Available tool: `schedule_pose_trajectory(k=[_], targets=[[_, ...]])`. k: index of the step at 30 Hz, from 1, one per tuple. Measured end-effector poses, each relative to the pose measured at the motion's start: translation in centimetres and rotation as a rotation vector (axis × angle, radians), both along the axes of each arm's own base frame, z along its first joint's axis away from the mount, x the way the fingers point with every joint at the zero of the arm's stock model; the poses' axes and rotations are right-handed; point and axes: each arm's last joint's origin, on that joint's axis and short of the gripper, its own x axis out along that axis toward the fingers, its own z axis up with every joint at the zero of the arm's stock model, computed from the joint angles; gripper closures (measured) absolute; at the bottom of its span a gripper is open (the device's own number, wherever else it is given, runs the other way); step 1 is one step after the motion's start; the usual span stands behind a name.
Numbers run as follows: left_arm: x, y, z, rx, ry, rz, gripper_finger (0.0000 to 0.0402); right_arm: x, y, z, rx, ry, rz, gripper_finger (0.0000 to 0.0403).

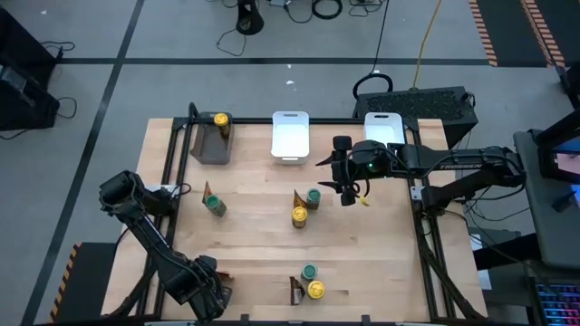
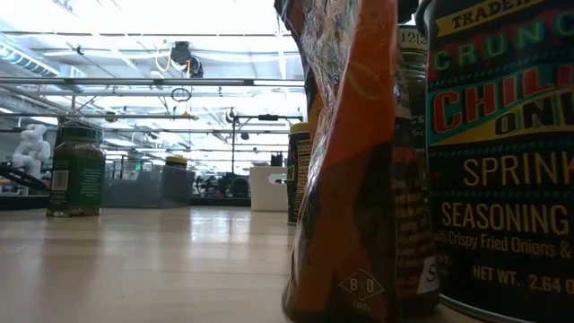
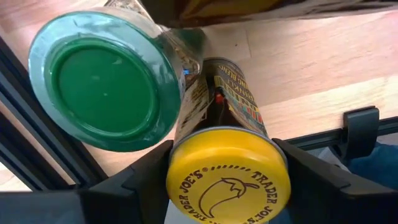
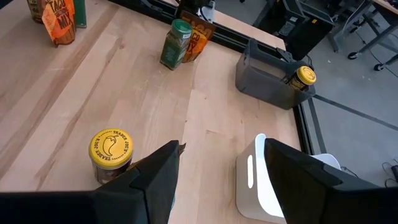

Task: Sort spices by type
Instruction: Put the bottom left yellow seasoning bottle into the black bin

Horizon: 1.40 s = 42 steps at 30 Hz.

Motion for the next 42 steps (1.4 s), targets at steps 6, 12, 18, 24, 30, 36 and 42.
schedule_pose_trajectory(k=[6,12,18,24,30,36,42], targets=[[0.1,-0.2,0.1,-0.022,-0.029,-0.050,0.0160,0.0,0.0,0.0,0.000,0.000,0.000,0.0184],[0.4,-0.2,2.0,-0.053,-0.146,-0.111,0.0160,0.0,0.0,0.0,0.000,0.002,0.000,0.0184],[0.2,0.8,4.9,-0.019,-0.341,-0.151,0.0160,0.0,0.0,0.0,-0.001,0.003,0.000,0.0184],[-0.2,3.2,8.6,0.030,-0.562,-0.174,0.0160,0.0,0.0,0.0,-0.020,0.005,0.012,0.0184],[-0.8,7.7,12.8,0.157,-0.807,-0.122,0.0160,0.0,0.0,0.0,-0.023,0.005,0.013,0.0184],[-1.0,13.7,15.6,0.296,-0.901,-0.109,0.0160,0.0,0.0,0.0,-0.023,0.004,0.013,0.0184],[-1.1,19.5,17.3,0.426,-0.932,-0.222,0.0160,0.0,0.0,0.0,0.000,-0.003,-0.001,0.0184]])
